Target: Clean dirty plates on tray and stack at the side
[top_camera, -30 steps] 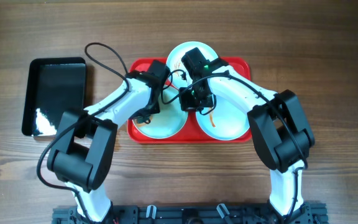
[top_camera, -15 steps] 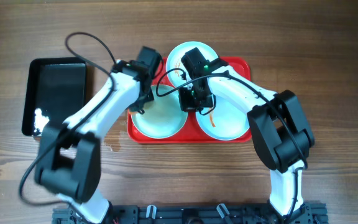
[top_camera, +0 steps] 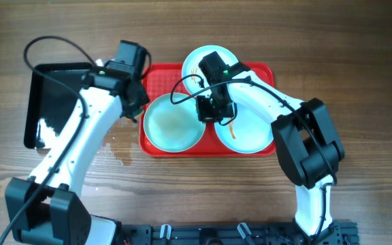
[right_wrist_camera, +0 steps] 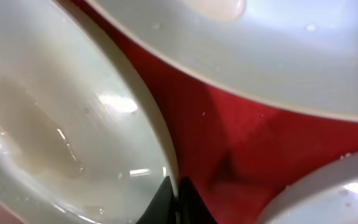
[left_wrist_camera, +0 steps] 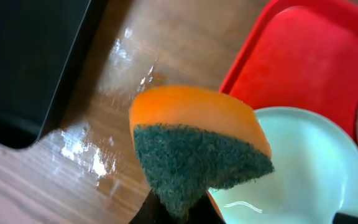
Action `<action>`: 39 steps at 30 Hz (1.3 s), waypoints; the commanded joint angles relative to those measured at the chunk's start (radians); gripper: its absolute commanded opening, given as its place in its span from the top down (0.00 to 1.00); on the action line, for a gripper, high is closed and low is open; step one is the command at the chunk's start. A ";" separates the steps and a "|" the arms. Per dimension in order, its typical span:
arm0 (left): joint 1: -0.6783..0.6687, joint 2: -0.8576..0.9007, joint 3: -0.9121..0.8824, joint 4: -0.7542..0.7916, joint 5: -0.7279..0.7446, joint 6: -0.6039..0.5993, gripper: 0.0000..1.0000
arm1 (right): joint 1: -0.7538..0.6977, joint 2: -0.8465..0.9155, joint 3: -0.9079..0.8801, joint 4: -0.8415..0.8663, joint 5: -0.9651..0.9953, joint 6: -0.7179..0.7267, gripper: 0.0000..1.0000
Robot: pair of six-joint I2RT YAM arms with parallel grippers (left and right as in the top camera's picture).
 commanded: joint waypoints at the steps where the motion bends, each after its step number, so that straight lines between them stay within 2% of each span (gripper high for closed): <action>1: 0.053 -0.017 0.018 -0.031 0.117 -0.012 0.96 | -0.004 -0.048 0.101 -0.045 -0.027 -0.037 0.96; 10: 0.058 -0.017 0.017 -0.042 0.249 0.048 0.96 | -0.004 -0.126 0.227 -0.189 0.143 -0.018 0.96; 22: 0.058 -0.015 0.017 -0.034 0.250 0.048 0.96 | -0.004 -0.161 0.234 -0.314 0.499 0.019 0.95; 28: 0.058 -0.013 0.006 -0.026 0.251 0.047 0.96 | 0.011 -0.161 0.315 -0.455 0.683 0.094 0.96; 34: 0.058 -0.008 0.006 -0.026 0.251 0.047 0.96 | 0.044 -0.161 0.375 -0.513 0.757 0.098 0.96; 39: 0.058 -0.006 0.006 -0.023 0.254 0.047 0.96 | 0.099 -0.161 0.404 -0.586 0.907 0.173 0.96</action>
